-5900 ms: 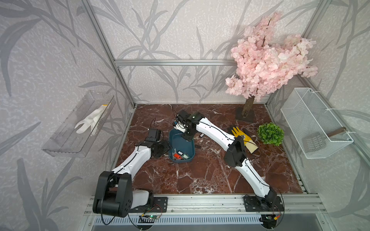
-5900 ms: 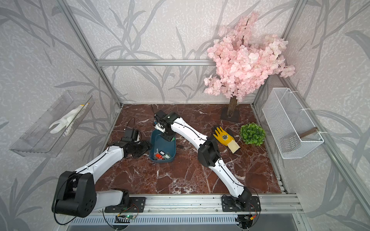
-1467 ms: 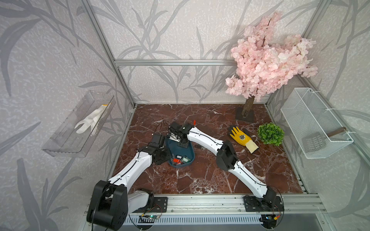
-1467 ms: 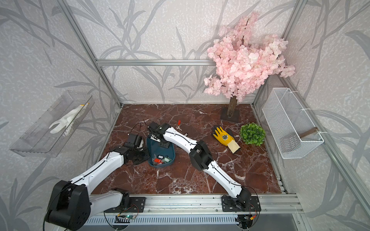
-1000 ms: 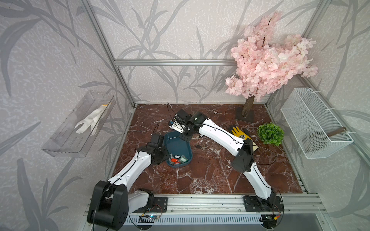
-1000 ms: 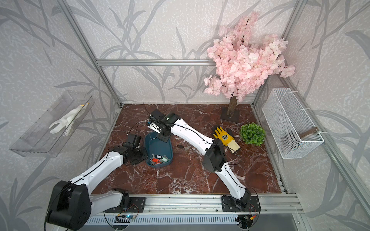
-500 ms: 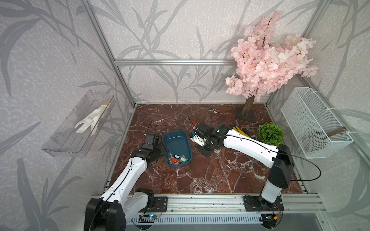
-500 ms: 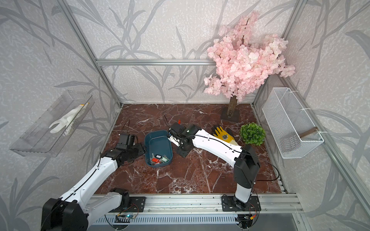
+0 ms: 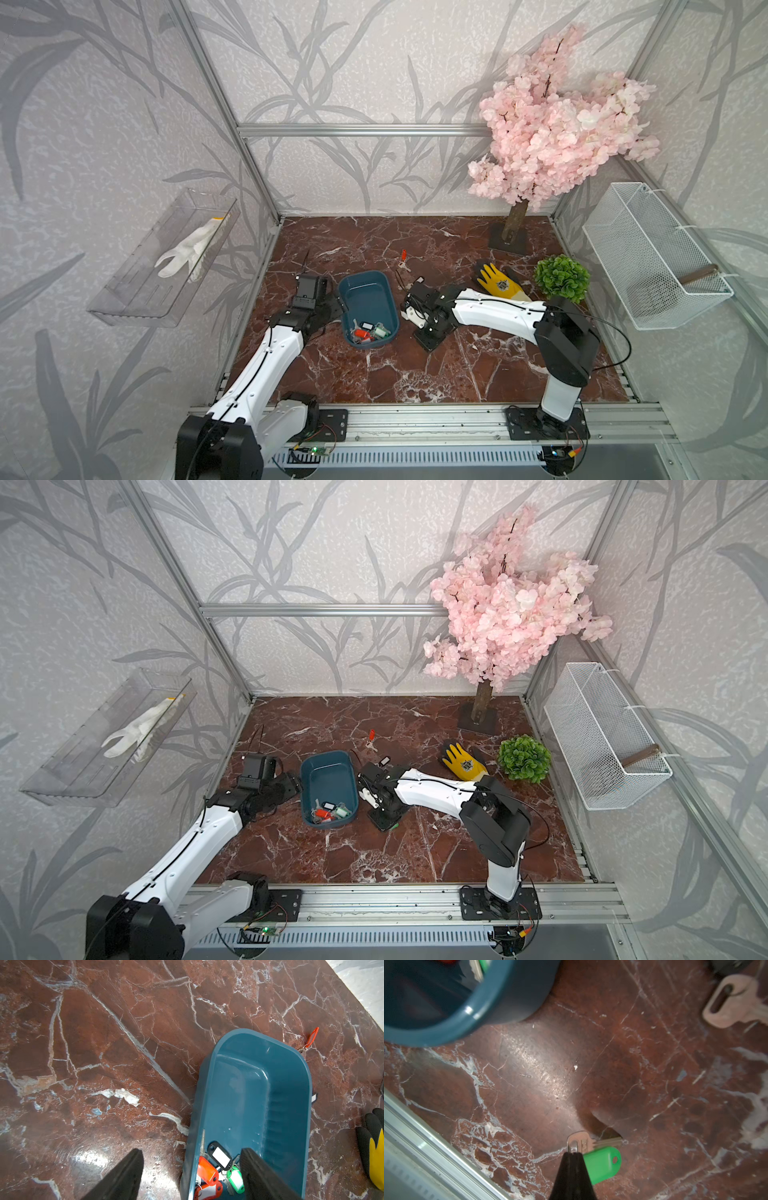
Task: Take the keys out of the storage box
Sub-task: Place the key at the center of the board.
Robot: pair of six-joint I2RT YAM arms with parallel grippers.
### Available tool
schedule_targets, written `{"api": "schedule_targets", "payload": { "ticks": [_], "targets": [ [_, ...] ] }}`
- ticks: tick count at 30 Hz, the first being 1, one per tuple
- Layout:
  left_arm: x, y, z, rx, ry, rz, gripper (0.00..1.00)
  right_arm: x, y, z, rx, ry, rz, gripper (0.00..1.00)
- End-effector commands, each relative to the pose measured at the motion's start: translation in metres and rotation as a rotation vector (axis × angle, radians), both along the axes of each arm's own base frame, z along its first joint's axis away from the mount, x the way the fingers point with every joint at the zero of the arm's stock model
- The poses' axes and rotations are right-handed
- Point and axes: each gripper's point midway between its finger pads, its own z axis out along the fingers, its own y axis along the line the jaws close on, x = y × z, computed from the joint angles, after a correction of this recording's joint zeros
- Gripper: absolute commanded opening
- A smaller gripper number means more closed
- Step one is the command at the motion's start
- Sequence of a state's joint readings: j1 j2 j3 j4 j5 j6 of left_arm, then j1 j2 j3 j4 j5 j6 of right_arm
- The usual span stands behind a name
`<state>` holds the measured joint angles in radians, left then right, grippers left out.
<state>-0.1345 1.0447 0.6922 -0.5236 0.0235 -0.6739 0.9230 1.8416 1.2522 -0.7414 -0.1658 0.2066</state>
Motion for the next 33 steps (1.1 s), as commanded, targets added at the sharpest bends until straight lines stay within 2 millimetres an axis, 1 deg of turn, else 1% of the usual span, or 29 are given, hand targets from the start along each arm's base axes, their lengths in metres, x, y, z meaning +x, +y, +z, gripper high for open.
{"api": "schedule_targets", "payload": {
  "ticks": [1, 4, 6, 8, 9, 10, 13, 14, 16, 19, 20, 21, 22, 24, 28, 33],
  "targets": [
    [0.000, 0.002, 0.002, -0.003, 0.017, 0.012, 0.78, 0.008, 0.015, -0.009, 0.044, -0.013, -0.018, 0.00],
    [-0.002, -0.001, 0.000, -0.016, 0.037, 0.002, 0.78, 0.015, 0.021, -0.014, 0.056, -0.033, -0.025, 0.00],
    [-0.005, -0.002, -0.003, -0.019, 0.058, -0.011, 0.78, 0.015, 0.025, -0.016, 0.066, -0.026, -0.020, 0.08],
    [-0.009, -0.003, -0.006, -0.015, 0.085, -0.024, 0.78, 0.018, 0.024, -0.016, 0.064, -0.040, -0.018, 0.20],
    [-0.011, -0.003, -0.008, -0.012, 0.097, -0.027, 0.78, 0.020, 0.022, -0.014, 0.060, -0.051, -0.019, 0.24],
    [-0.013, -0.003, -0.011, -0.011, 0.113, -0.031, 0.77, 0.022, 0.021, -0.011, 0.060, -0.067, -0.018, 0.29],
    [-0.013, -0.011, -0.018, -0.036, 0.146, -0.074, 0.74, 0.027, 0.022, 0.006, 0.084, -0.109, -0.011, 0.36],
    [-0.012, -0.015, -0.020, -0.051, 0.155, -0.097, 0.73, 0.039, 0.016, 0.013, 0.096, -0.126, -0.041, 0.38],
    [-0.012, -0.020, -0.024, -0.071, 0.188, -0.110, 0.71, 0.048, 0.013, 0.027, 0.122, -0.160, -0.059, 0.42],
    [-0.012, -0.024, -0.033, -0.092, 0.232, -0.118, 0.65, 0.060, 0.007, 0.048, 0.148, -0.228, -0.080, 0.47],
    [-0.011, -0.026, -0.035, -0.097, 0.241, -0.121, 0.63, 0.065, 0.003, 0.055, 0.155, -0.255, -0.090, 0.49],
    [-0.011, -0.027, -0.037, -0.104, 0.249, -0.124, 0.61, 0.070, -0.001, 0.056, 0.149, -0.271, -0.102, 0.52],
    [-0.011, -0.027, -0.040, -0.106, 0.258, -0.123, 0.59, 0.074, -0.004, 0.070, 0.172, -0.304, -0.116, 0.54],
    [-0.009, -0.028, -0.045, -0.108, 0.268, -0.122, 0.54, 0.083, -0.013, 0.080, 0.190, -0.345, -0.154, 0.58],
    [-0.004, -0.027, -0.050, -0.095, 0.274, -0.118, 0.45, 0.099, -0.028, 0.096, 0.260, -0.392, -0.252, 0.66],
    [-0.004, -0.025, -0.059, -0.077, 0.315, -0.128, 0.30, 0.108, -0.039, 0.100, 0.391, -0.378, -0.353, 0.79]
  ]
}}
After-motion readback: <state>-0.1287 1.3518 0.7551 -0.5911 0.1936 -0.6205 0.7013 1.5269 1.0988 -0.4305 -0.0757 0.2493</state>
